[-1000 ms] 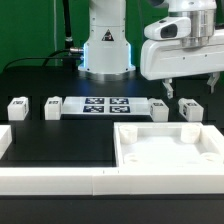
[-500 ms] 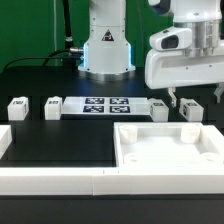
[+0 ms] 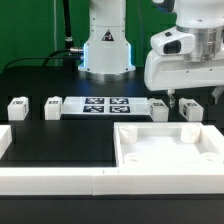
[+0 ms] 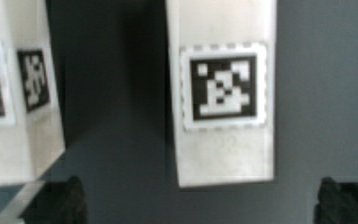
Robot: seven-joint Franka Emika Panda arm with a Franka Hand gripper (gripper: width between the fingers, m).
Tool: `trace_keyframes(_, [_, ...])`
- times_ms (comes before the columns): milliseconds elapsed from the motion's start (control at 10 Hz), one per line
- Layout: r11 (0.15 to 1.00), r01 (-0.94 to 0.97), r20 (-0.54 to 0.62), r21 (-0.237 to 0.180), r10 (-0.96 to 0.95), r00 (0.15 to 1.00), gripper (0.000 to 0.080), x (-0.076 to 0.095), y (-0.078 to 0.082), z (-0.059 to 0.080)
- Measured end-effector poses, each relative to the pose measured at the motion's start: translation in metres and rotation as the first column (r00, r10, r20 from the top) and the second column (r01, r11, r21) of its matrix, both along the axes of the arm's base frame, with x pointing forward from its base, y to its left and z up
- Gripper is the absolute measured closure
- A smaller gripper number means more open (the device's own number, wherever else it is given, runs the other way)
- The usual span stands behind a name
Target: Assemble square table
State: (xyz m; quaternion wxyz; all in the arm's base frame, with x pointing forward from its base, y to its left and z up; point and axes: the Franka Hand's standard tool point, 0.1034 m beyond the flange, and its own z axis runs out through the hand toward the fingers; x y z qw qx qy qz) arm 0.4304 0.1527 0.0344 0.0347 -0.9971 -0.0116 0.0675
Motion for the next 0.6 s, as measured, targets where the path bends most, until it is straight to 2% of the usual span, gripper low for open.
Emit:
trace_keyframes(100, [0.998,0.047,-0.120,-0.043,-0.052,0.991,0.0151,-0.009,0.002,0.001])
trace_keyframes(200, [0.996,0.056,-0.224,-0.069,-0.070,0.972,0.0151,-0.005,0.006,0.003])
trace_keyframes(300, [0.996,0.059,-0.277,-0.063,-0.075,0.958,0.0151,0.004,0.005,0.003])
trace_keyframes(600, [0.996,0.035,-0.445,-0.078,-0.067,0.893,0.0151,-0.002,0.000,-0.001])
